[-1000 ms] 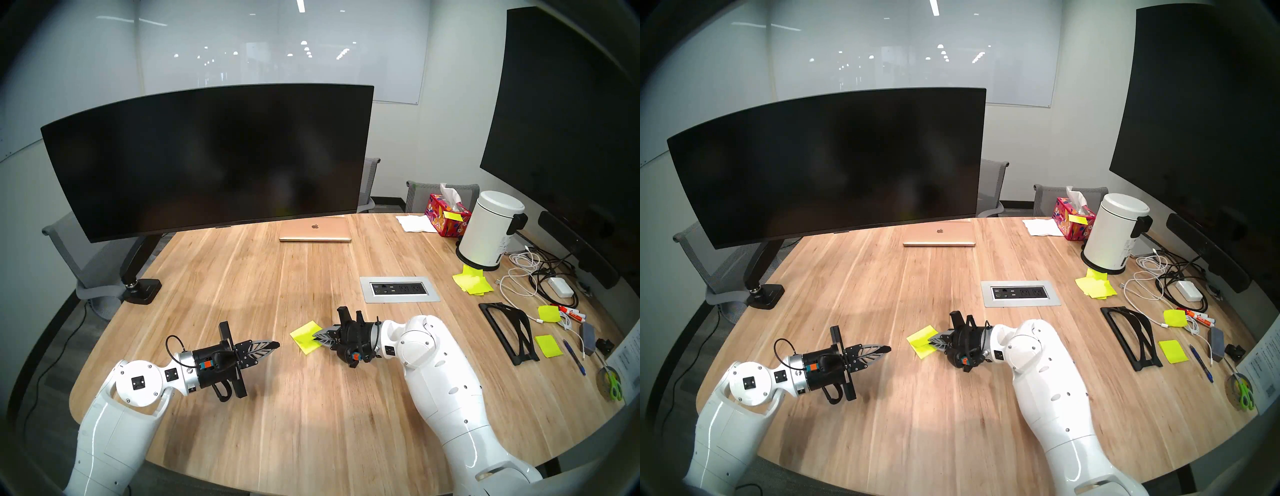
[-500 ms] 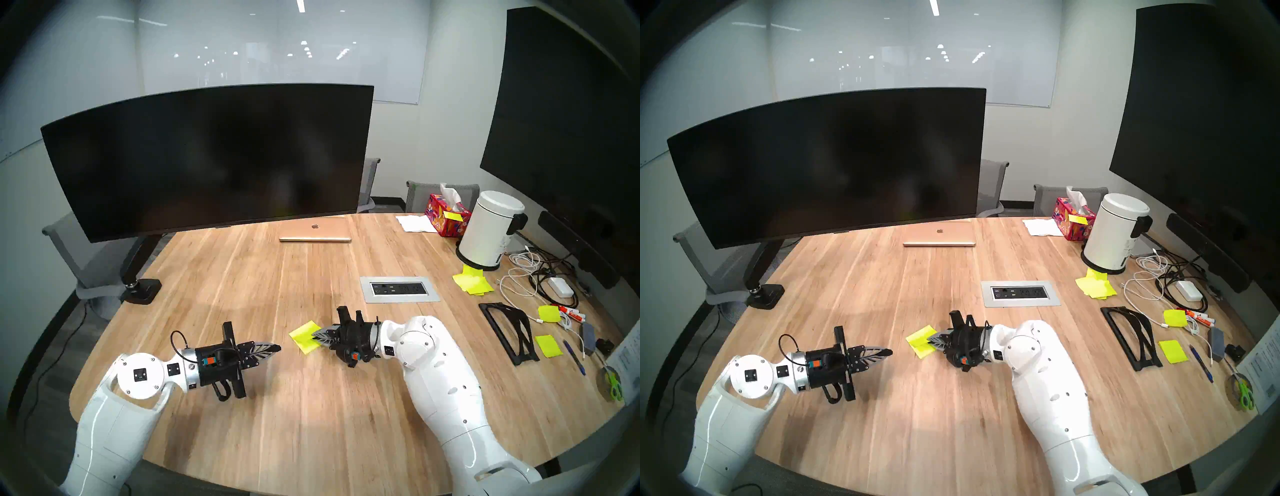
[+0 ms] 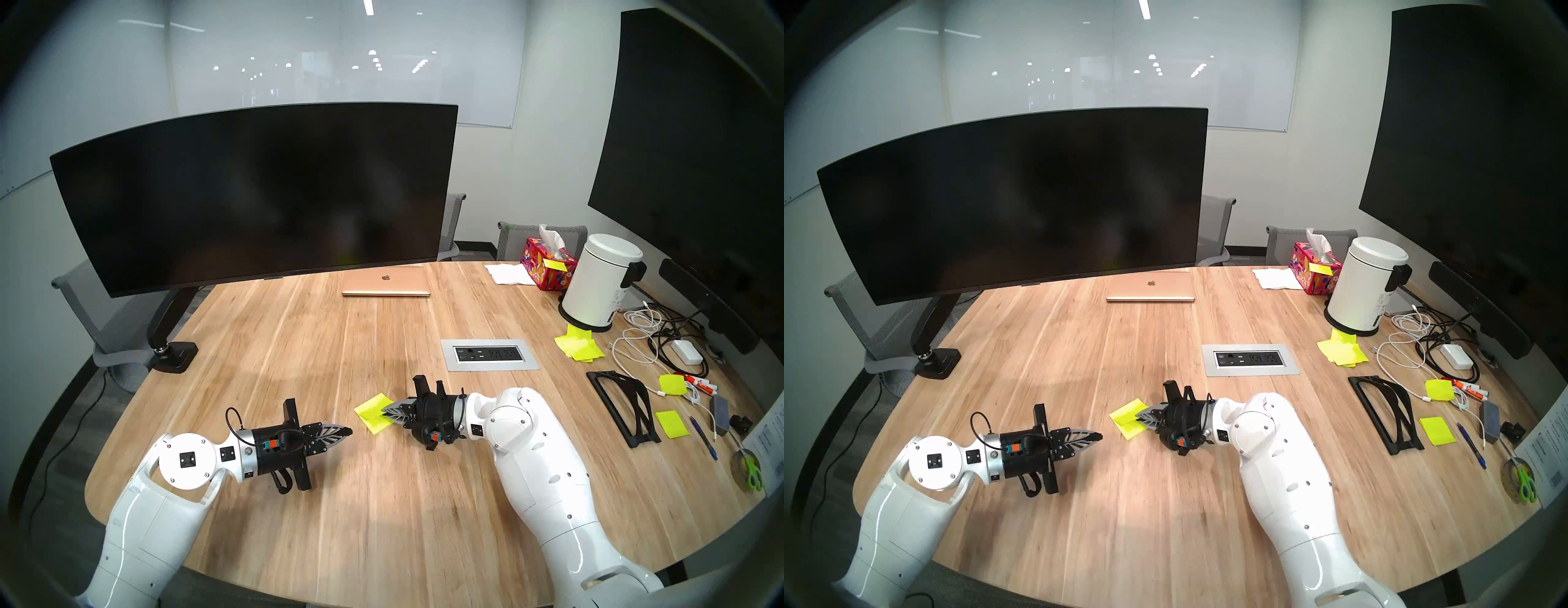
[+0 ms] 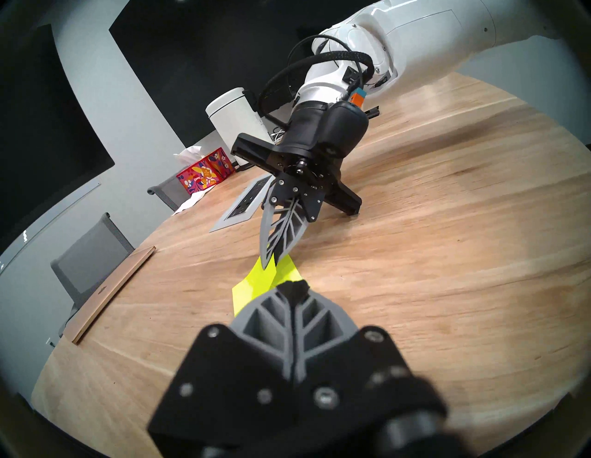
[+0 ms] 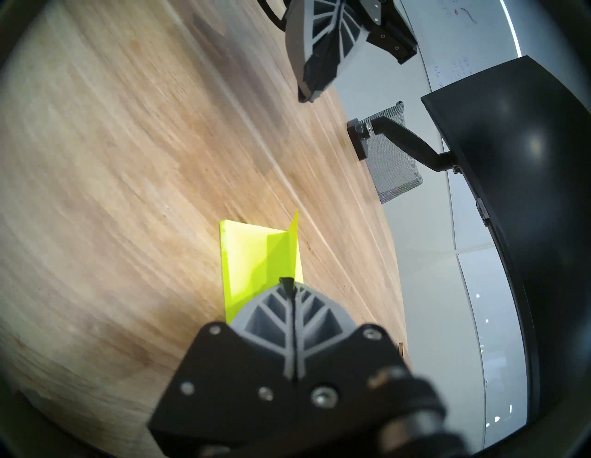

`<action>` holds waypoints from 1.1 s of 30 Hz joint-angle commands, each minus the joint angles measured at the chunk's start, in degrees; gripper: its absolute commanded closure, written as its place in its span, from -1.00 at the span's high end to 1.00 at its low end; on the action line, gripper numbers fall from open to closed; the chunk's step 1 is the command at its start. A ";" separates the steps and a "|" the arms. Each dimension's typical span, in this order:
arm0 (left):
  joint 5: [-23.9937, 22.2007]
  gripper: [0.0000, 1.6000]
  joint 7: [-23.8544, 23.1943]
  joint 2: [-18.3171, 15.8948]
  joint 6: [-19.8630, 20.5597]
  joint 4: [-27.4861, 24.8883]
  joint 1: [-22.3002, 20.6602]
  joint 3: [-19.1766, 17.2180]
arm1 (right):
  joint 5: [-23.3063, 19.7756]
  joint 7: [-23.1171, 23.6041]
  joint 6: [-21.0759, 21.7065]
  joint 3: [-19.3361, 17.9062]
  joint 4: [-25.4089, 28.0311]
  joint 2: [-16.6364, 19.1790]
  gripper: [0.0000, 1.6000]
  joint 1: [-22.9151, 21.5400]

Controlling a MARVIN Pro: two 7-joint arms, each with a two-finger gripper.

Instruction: Peel one sticky note off the pad and stick it onto the monitor, then press it flat

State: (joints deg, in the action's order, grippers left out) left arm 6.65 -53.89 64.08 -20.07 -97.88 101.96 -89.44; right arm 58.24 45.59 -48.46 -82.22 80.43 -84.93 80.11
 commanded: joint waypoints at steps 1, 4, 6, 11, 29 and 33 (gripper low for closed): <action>-0.05 -1.00 0.45 0.57 0.47 -0.04 -0.96 0.13 | -0.91 -0.23 -0.06 -0.07 0.52 -0.67 -1.00 -0.21; 0.19 -1.00 0.38 0.53 0.82 0.01 -1.22 0.29 | -1.00 -0.23 -0.07 -0.10 0.50 -0.70 -1.00 -0.19; 0.28 -1.00 0.24 0.51 1.23 0.20 -1.51 0.46 | -1.08 -0.26 -0.11 -0.13 0.49 -0.74 -1.00 -0.12; 0.55 -1.00 -0.16 0.23 1.71 0.54 -1.99 0.99 | -1.29 -0.30 -0.13 -0.17 0.75 -0.83 -1.00 0.25; 2.19 -1.00 -0.53 0.04 3.61 2.27 -4.99 2.80 | -1.80 -0.60 -0.19 -0.53 1.35 -1.14 -1.00 1.05; 2.82 -1.00 -0.40 0.30 3.82 3.10 -5.55 3.25 | -1.68 -0.68 -0.19 -0.47 1.41 -1.32 -1.00 1.17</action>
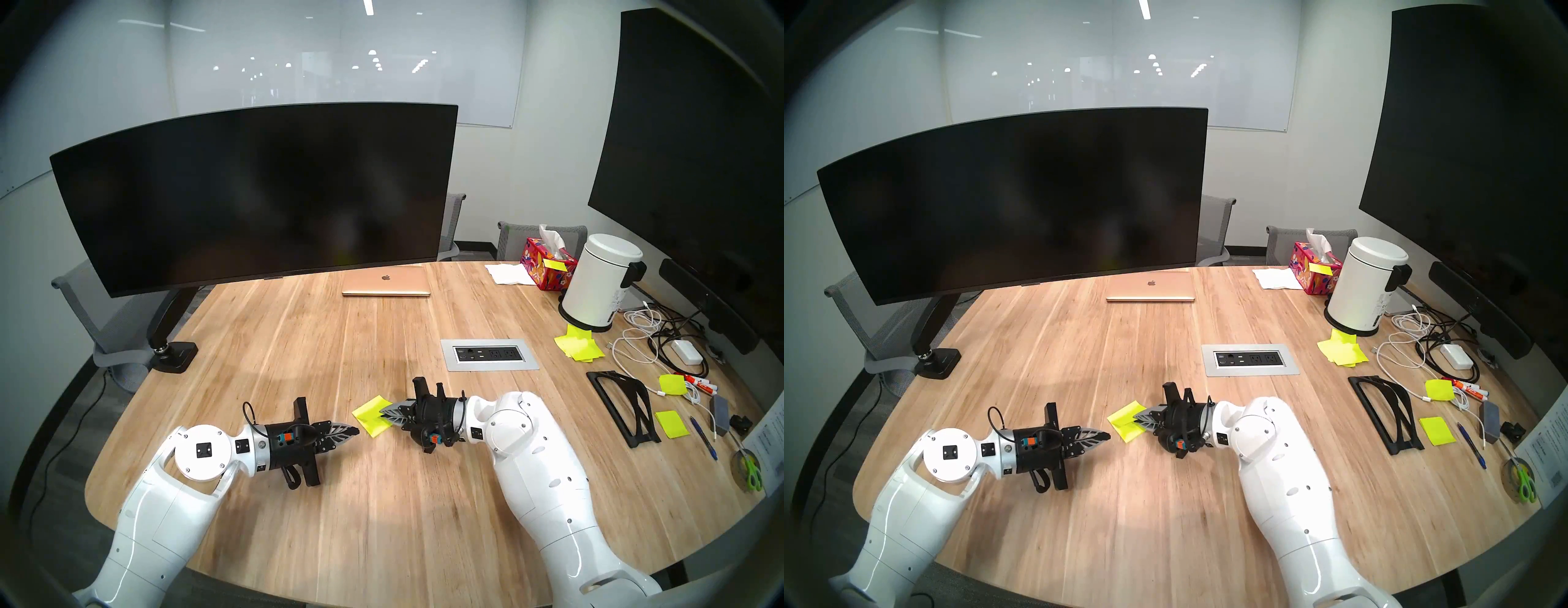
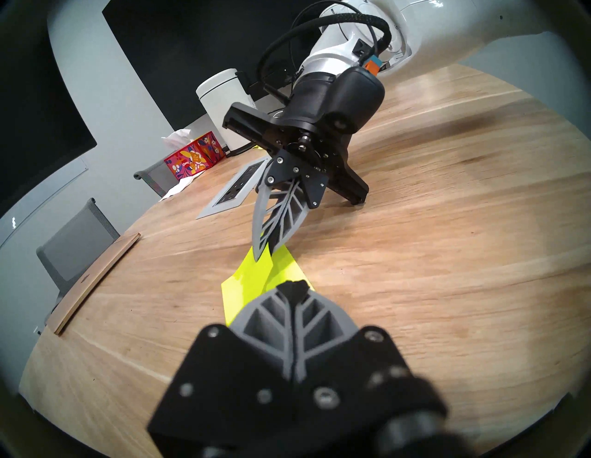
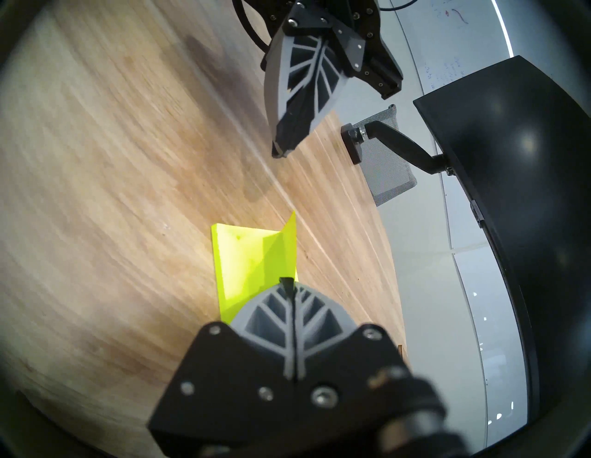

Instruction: Peel one sticky note off the pad and stick it onto the monitor, then press it flat

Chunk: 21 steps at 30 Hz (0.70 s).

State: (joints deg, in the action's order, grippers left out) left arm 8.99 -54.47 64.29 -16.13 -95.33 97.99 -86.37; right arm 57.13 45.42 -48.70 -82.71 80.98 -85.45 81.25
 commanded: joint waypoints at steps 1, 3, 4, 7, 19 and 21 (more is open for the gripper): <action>0.55 -1.00 0.19 0.16 -0.14 0.66 -1.65 0.23 | -0.55 -0.51 0.06 0.02 0.89 -0.82 -1.00 0.05; 0.71 -1.00 0.23 0.28 0.05 0.74 -1.80 0.35 | -0.56 -0.50 0.10 0.03 0.95 -0.90 -1.00 0.05; 0.81 -1.00 0.32 0.38 0.13 0.77 -1.86 0.41 | -0.59 -0.46 0.11 0.04 1.00 -0.94 -1.00 0.05; 1.16 -1.00 0.69 0.70 0.43 0.82 -1.92 0.54 | -0.64 -0.37 0.15 0.03 1.07 -1.01 -1.00 0.07; 1.46 -1.00 0.78 0.90 1.09 0.70 -2.43 0.98 | -0.73 -0.19 0.22 0.07 1.27 -1.35 -1.00 0.22; 1.57 -1.00 0.52 0.71 1.20 0.69 -2.63 1.14 | -0.76 -0.26 0.22 0.07 1.23 -1.45 -1.00 0.17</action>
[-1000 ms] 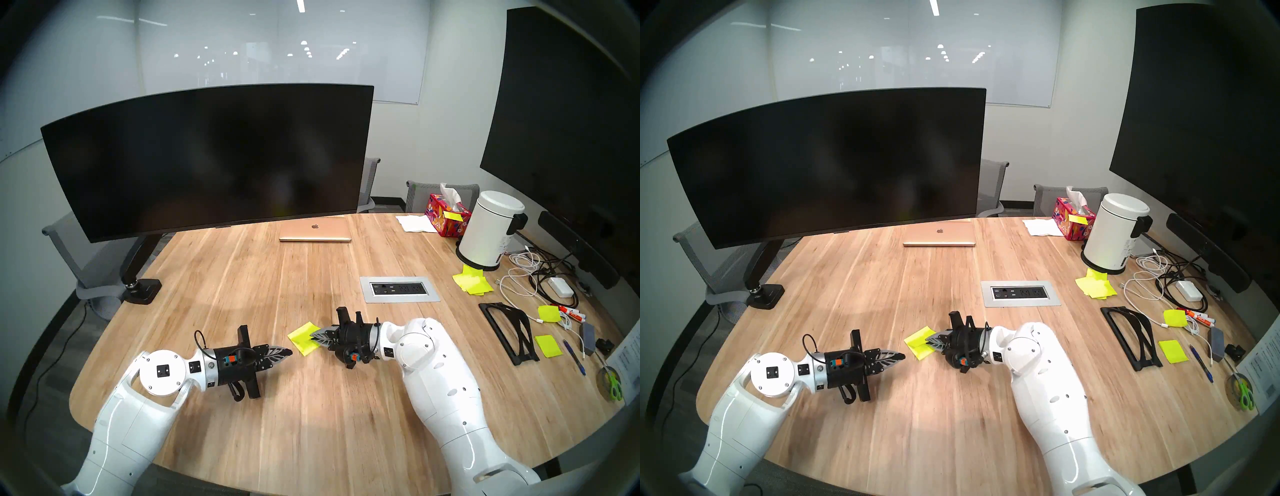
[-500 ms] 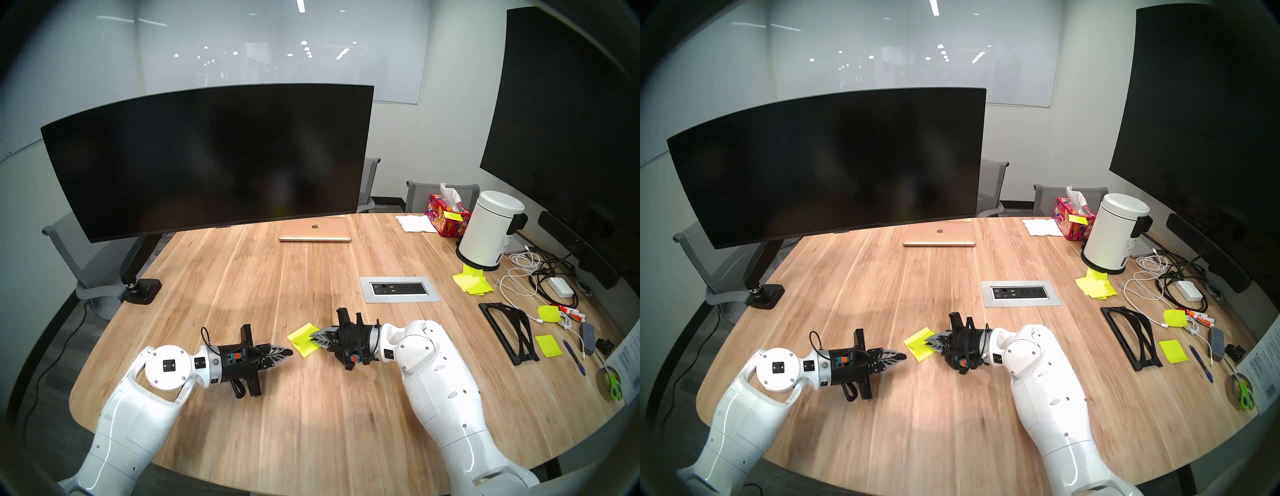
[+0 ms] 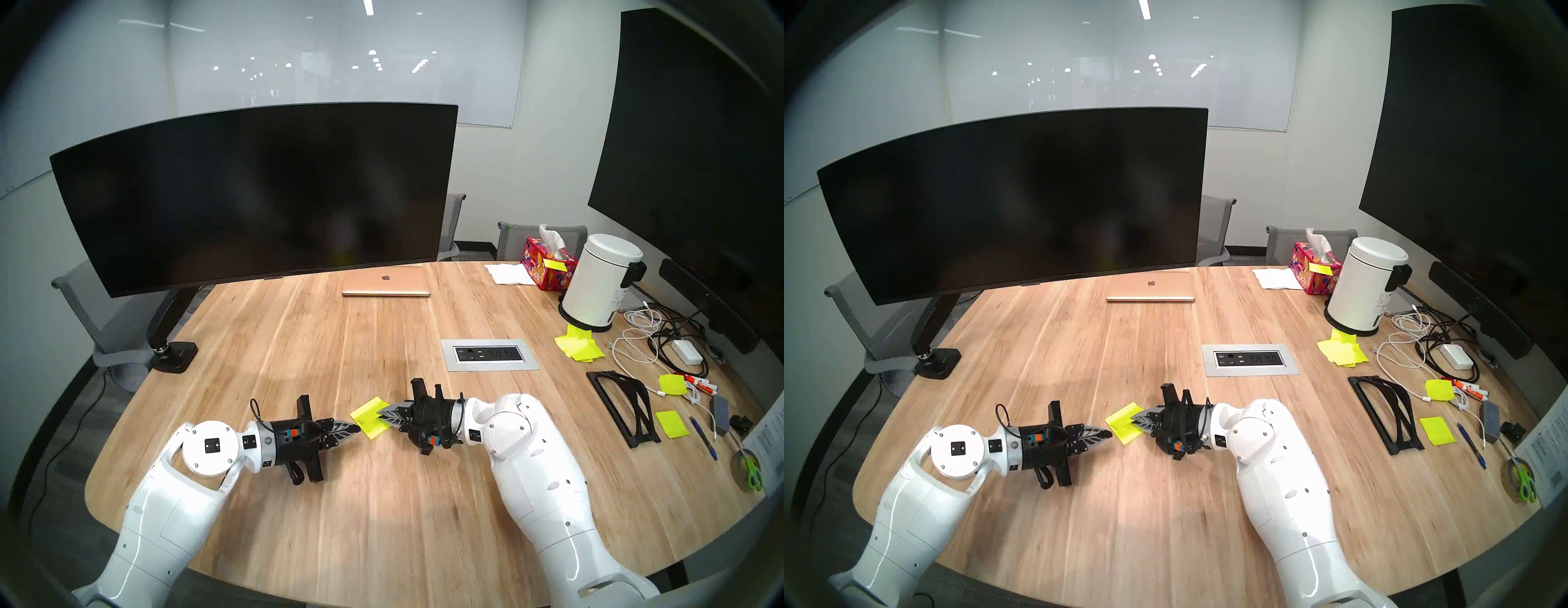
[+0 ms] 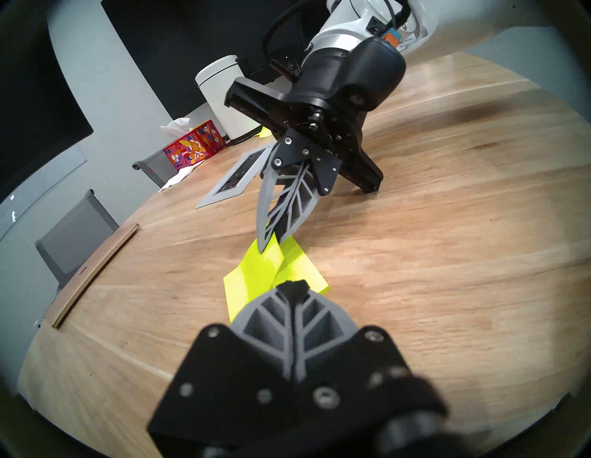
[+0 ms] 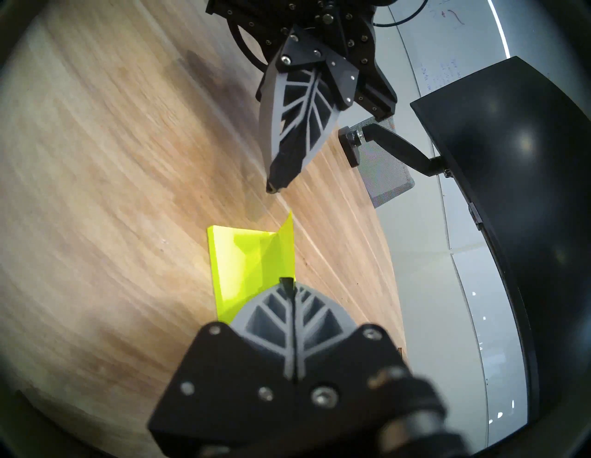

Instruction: Peel one sticky note off the pad and stick it onto the monitor, then press it flat

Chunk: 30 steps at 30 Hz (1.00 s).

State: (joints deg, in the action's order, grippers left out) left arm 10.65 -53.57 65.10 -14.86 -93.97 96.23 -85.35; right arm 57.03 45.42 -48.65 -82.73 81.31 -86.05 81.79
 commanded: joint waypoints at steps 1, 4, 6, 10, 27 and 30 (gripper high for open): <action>-0.03 -1.00 -0.58 -0.26 -0.06 -0.68 -1.00 0.25 | -0.69 -0.26 0.16 0.12 0.89 -0.92 -1.00 -0.40; 0.16 -1.00 -0.63 -0.36 -0.05 -0.76 -1.02 0.46 | -0.73 -0.30 0.13 0.12 0.85 -1.05 -1.00 -0.44; 0.45 -1.00 -0.52 -0.30 -0.13 -0.62 -1.05 0.71 | -0.75 -0.32 0.10 0.11 0.78 -1.10 -1.00 -0.46; 0.83 -1.00 -0.53 -0.26 0.00 -0.57 -1.18 1.02 | -0.86 -0.25 0.11 0.05 0.74 -1.20 -1.00 -0.47; 2.89 -1.00 -0.26 0.48 1.99 -0.16 -2.38 1.95 | -1.88 0.06 0.02 -0.16 1.28 -1.29 -1.00 0.13; 2.94 -1.00 -0.33 0.59 2.44 0.17 -2.86 2.03 | -1.97 0.08 0.02 -0.12 1.21 -1.32 -1.00 0.19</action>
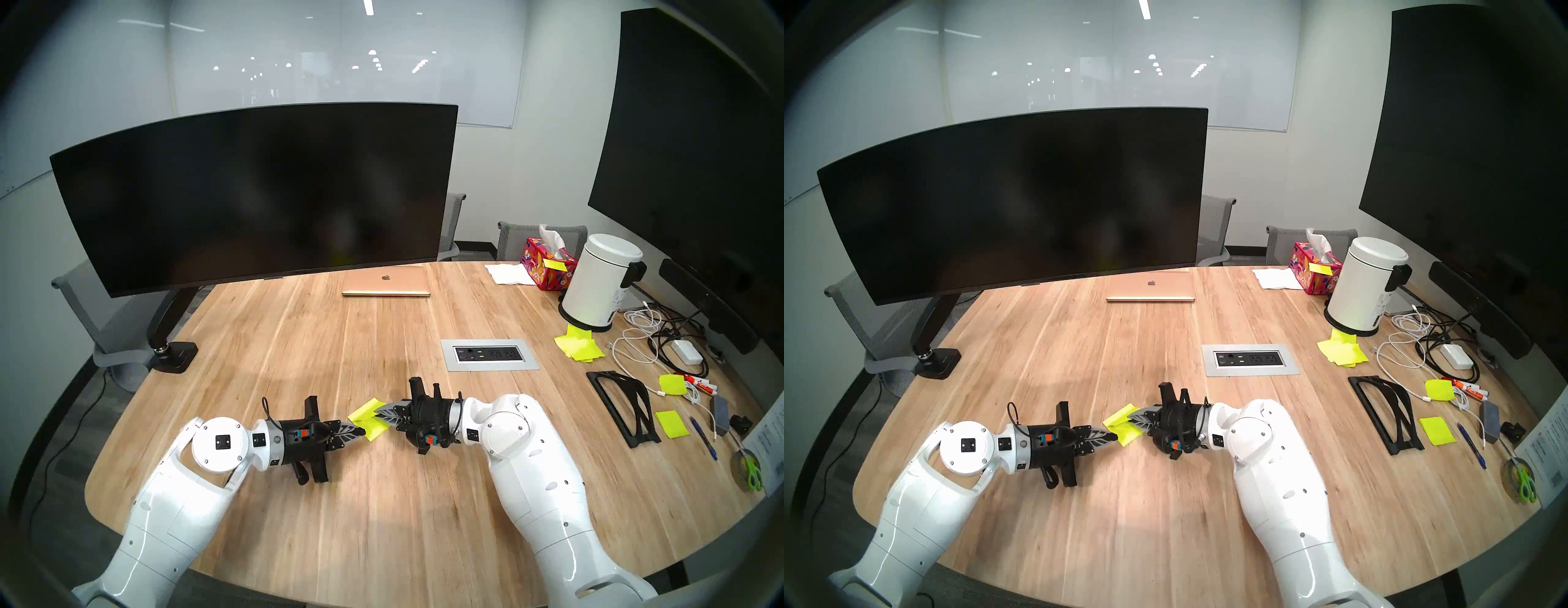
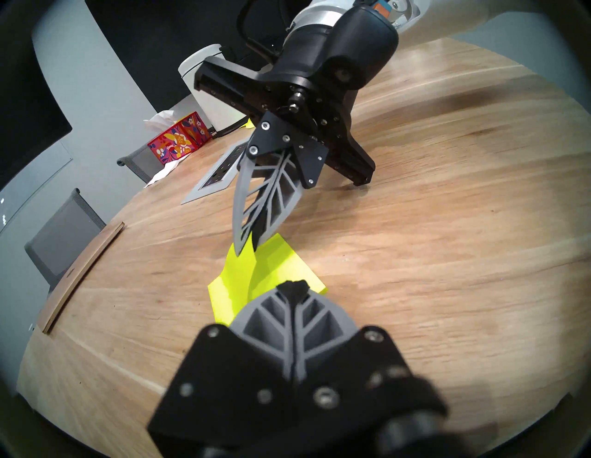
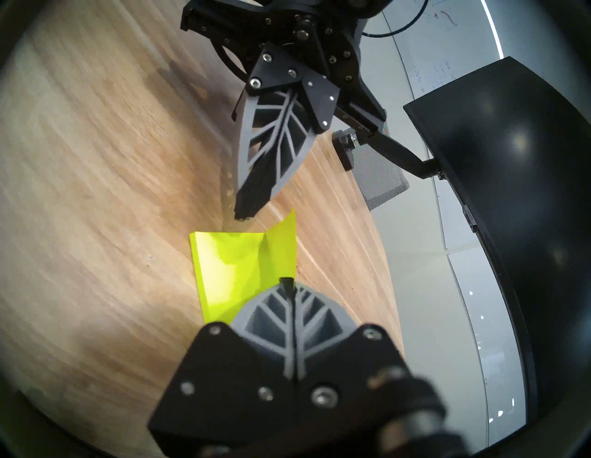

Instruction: Peel one sticky note off the pad and stick it onto the monitor, then press it flat

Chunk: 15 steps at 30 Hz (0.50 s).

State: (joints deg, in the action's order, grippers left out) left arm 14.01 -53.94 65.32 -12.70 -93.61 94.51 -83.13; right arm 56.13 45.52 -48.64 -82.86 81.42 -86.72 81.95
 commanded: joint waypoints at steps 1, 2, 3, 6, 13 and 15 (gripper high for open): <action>-0.35 -1.00 0.05 0.41 0.28 -0.05 -1.27 -0.13 | -1.08 -0.04 0.02 0.01 1.10 -0.66 -1.00 0.06; -0.30 -1.00 0.05 0.44 0.38 0.06 -1.38 -0.07 | -1.13 -0.06 0.03 0.00 1.09 -0.68 -1.00 0.09; -0.31 -1.00 0.03 0.47 0.48 0.15 -1.47 -0.02 | -1.16 -0.07 0.02 0.00 1.07 -0.69 -1.00 0.11; -0.13 -1.00 0.08 0.51 0.71 0.36 -1.75 0.16 | -1.20 -0.08 0.04 0.02 1.11 -0.73 -1.00 0.17; 0.51 -1.00 0.33 0.56 1.06 1.13 -2.38 0.86 | -0.98 -0.26 0.18 0.14 0.98 -1.02 -1.00 0.09; 0.62 -1.00 0.40 0.55 1.21 1.30 -2.45 1.06 | -0.98 -0.27 0.18 0.17 0.93 -1.11 -1.00 0.05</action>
State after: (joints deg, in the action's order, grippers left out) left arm 14.09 -53.72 65.69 -11.31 -92.36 93.05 -82.44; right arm 55.82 45.52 -48.63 -82.86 81.43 -86.89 82.25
